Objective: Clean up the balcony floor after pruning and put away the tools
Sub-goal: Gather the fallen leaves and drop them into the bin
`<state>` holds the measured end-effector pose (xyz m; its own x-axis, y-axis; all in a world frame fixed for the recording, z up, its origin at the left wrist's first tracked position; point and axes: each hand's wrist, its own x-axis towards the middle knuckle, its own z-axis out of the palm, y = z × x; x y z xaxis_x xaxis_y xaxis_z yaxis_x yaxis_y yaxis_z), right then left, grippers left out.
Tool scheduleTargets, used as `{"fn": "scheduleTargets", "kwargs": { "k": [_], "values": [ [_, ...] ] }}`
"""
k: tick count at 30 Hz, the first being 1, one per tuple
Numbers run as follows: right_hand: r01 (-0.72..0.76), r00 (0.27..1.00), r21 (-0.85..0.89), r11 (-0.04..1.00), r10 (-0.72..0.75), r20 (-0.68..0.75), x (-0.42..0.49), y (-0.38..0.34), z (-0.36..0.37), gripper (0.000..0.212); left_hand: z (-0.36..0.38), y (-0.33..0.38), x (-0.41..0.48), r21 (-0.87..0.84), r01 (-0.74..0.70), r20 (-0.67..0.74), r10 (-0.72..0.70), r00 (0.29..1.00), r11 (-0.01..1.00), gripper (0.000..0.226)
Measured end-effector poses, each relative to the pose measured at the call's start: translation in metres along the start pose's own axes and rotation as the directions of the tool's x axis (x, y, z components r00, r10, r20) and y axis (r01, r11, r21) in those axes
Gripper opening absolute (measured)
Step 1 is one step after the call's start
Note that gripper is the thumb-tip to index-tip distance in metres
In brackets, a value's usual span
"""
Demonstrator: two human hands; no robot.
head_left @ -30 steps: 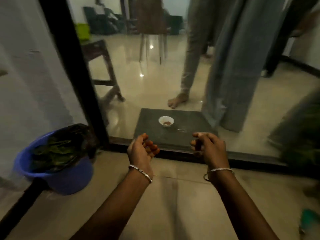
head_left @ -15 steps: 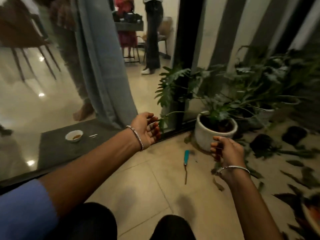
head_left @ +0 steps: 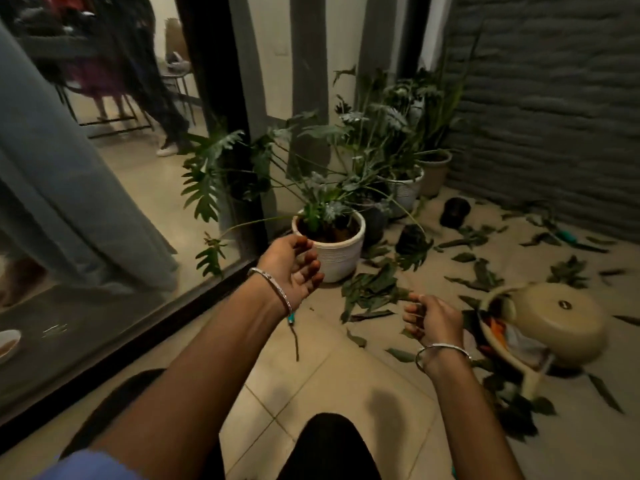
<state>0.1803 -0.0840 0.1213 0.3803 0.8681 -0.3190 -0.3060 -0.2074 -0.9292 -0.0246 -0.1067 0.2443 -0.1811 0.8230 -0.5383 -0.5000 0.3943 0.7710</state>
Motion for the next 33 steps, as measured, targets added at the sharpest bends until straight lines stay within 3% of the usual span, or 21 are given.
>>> {"fn": "scheduleTargets", "kwargs": {
  "k": [4,8,12,14,19,23,26,28,33],
  "values": [
    [-0.024,0.996,-0.043,0.999,0.021,-0.082,0.007,0.016,-0.006,0.02,0.007,0.002,0.06,-0.034,0.055,-0.132,-0.059,0.99,0.998,0.026],
    [-0.032,0.982,-0.068,0.997,0.019,-0.189,0.037,0.021,-0.004,0.02,0.044,0.015,0.097,-0.1,0.089,0.041,-0.086,0.996,0.991,0.027],
    [-0.02,0.97,-0.113,0.993,-0.008,-0.243,0.065,0.027,0.021,0.02,0.057,0.0,0.131,-0.107,0.286,0.188,-0.263,0.946,0.952,0.026],
    [-0.018,0.971,-0.156,0.988,-0.02,-0.238,0.08,0.04,0.042,0.021,0.051,0.003,0.156,-0.153,0.32,0.166,-0.295,0.941,0.935,0.024],
    [-0.005,0.993,-0.366,0.93,-0.038,-0.109,0.133,0.101,0.108,0.021,0.025,0.032,0.22,-0.217,0.207,0.002,-0.212,0.977,0.954,0.021],
    [0.097,0.989,-0.619,0.779,-0.006,0.147,0.176,0.168,0.172,0.02,-0.011,0.051,0.253,-0.082,0.203,-0.016,-0.205,0.979,0.976,0.02],
    [0.282,0.923,-0.773,0.568,0.058,0.379,0.207,0.211,0.216,0.017,-0.043,0.059,0.273,-0.033,0.202,0.021,-0.201,0.979,0.979,0.022],
    [0.35,0.89,-0.819,0.454,0.112,0.442,0.219,0.228,0.247,0.006,-0.063,0.055,0.287,-0.07,0.18,-0.052,-0.184,0.982,0.981,0.023],
    [0.46,0.842,-0.836,0.298,0.151,0.518,0.255,0.261,0.311,0.042,-0.116,0.036,0.314,-0.277,0.143,-0.16,-0.193,0.968,0.95,0.021]
  ]
}}
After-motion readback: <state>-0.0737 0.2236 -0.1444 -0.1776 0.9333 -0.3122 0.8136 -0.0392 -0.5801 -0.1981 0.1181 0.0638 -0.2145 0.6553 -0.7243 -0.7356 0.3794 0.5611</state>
